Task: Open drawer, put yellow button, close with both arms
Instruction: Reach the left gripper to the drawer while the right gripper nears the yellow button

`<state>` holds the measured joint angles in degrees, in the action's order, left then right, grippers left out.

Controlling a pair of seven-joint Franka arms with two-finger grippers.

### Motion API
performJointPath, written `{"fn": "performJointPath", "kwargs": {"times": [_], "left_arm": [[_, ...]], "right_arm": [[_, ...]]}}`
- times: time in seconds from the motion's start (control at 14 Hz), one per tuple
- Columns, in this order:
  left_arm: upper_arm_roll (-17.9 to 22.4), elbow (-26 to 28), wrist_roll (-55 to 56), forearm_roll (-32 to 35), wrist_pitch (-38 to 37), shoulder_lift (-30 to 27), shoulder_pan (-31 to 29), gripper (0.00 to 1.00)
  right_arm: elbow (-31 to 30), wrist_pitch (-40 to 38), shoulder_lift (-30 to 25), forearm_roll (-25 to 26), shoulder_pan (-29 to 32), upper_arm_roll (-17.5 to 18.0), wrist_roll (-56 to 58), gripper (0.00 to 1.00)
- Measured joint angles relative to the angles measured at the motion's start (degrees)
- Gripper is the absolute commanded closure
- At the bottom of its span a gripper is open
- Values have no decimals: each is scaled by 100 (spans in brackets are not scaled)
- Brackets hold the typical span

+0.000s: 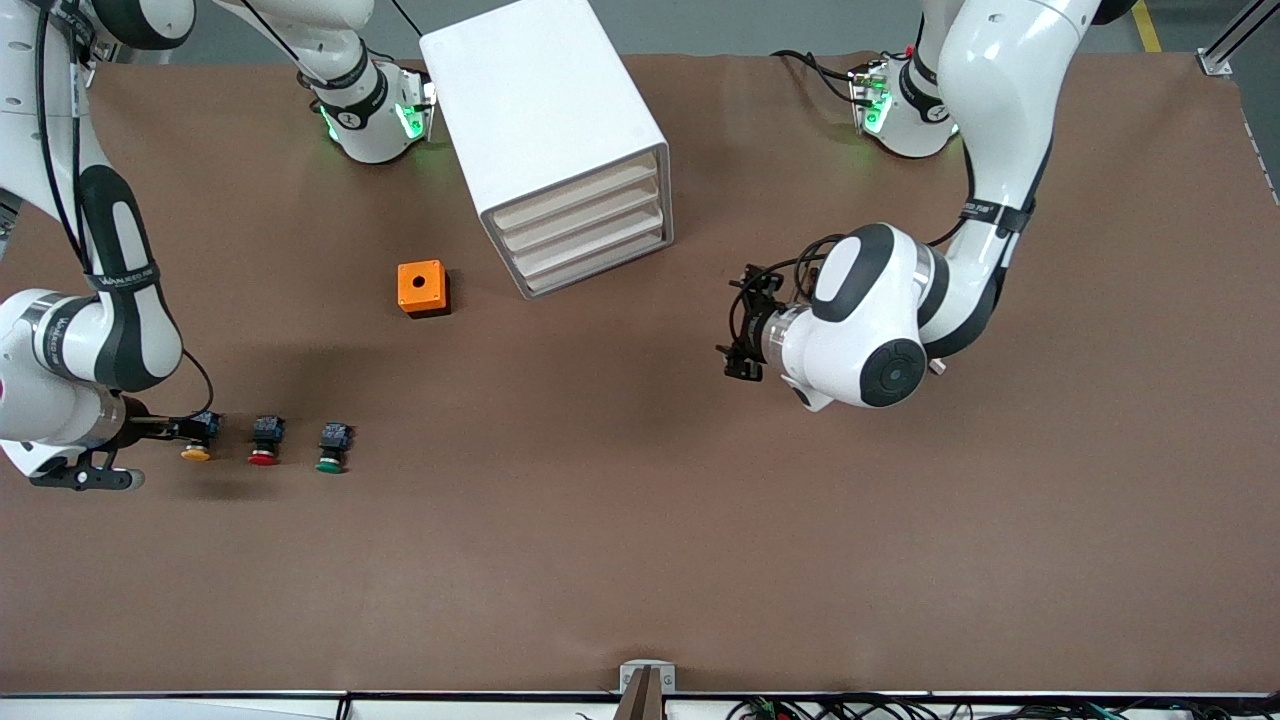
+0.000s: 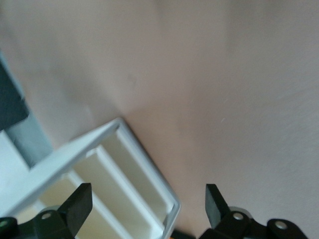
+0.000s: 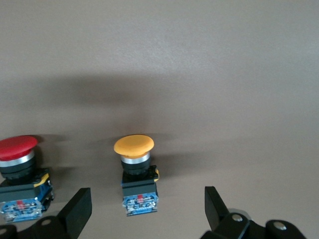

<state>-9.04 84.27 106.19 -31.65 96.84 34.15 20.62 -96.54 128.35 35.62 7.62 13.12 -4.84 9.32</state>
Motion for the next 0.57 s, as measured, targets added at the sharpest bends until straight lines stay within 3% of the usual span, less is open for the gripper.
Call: {"fn": "performJointPath", "kwargs": {"times": [0.57], "left_arm": [[-26,-7,1878,-1396,-5,482,510,0]], "right_arm": [[-77,-6,182,-351,114,29,4,0]]}}
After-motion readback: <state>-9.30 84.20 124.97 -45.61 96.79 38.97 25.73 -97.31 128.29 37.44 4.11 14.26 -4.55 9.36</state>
